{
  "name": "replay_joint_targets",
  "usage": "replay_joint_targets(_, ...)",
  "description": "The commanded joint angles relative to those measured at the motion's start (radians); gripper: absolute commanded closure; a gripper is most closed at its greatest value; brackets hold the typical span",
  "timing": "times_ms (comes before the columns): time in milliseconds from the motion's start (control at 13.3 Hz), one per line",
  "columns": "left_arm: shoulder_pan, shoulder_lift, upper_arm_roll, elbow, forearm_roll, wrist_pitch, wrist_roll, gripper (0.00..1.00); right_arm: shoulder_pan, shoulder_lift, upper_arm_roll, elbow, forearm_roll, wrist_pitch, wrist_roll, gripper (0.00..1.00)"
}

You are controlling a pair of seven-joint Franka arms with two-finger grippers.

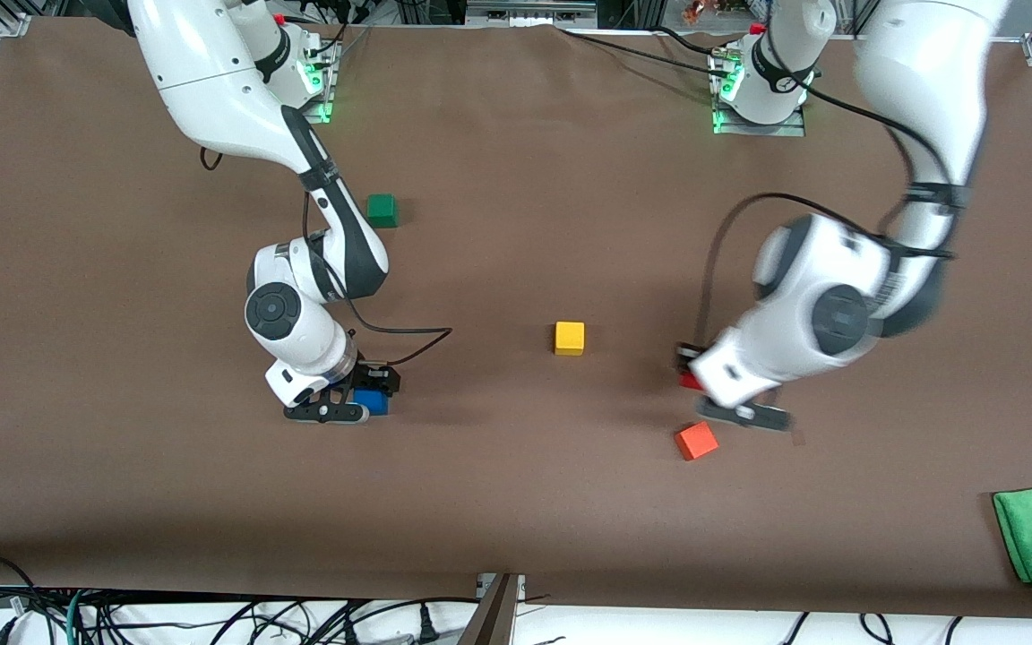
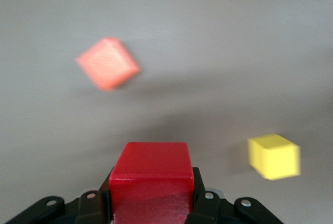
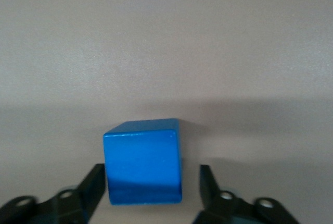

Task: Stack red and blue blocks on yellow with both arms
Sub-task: 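Lift the red block with the left gripper while the right gripper grasps blue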

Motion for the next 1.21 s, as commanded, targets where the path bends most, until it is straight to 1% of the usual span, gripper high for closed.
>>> replay_joint_targets(0, -0.125, 0.04, 0.031, 0.026, -0.005, -0.008, -0.093, 0.88, -0.003, 0.017, -0.004, 0.027, -0.016, 0.002, -0.02, 0.45)
replay_joint_targets(75, -0.156, 0.058, 0.031, 0.028, -0.007, -0.003, -0.144, 0.88, -0.006, 0.017, -0.004, 0.03, -0.016, 0.002, -0.022, 0.52)
replay_joint_targets(151, -0.187, 0.072, 0.031, 0.028, -0.005, 0.012, -0.178, 0.88, -0.006, 0.014, -0.006, 0.04, -0.016, -0.004, -0.024, 0.56)
replay_joint_targets(226, -0.205, 0.085, 0.033, 0.028, -0.005, 0.031, -0.198, 0.88, -0.008, 0.011, -0.008, 0.07, -0.019, -0.016, -0.024, 0.57)
replay_joint_targets(377, -0.225, 0.105, 0.031, 0.026, -0.004, 0.052, -0.236, 0.88, -0.005, 0.003, -0.008, 0.122, -0.015, -0.117, -0.022, 0.57)
replay_joint_targets(527, -0.274, 0.108, 0.041, 0.023, 0.011, 0.055, -0.274, 0.88, -0.003, -0.009, -0.009, 0.193, -0.009, -0.244, -0.017, 0.57)
replay_joint_targets(753, -0.284, 0.106, 0.041, 0.02, 0.022, 0.057, -0.327, 0.88, -0.003, -0.011, -0.009, 0.325, -0.004, -0.42, -0.005, 0.57)
replay_joint_targets(904, -0.284, 0.108, 0.041, 0.02, 0.044, 0.066, -0.33, 0.88, -0.003, -0.011, -0.009, 0.389, -0.002, -0.473, -0.004, 0.57)
replay_joint_targets(979, -0.282, 0.108, 0.041, 0.011, 0.051, 0.102, -0.331, 0.88, -0.003, -0.011, -0.006, 0.405, -0.001, -0.481, 0.018, 0.57)
replay_joint_targets(1130, -0.284, 0.121, 0.042, 0.009, 0.051, 0.132, -0.366, 0.88, 0.003, -0.011, -0.003, 0.423, -0.001, -0.484, 0.045, 0.57)
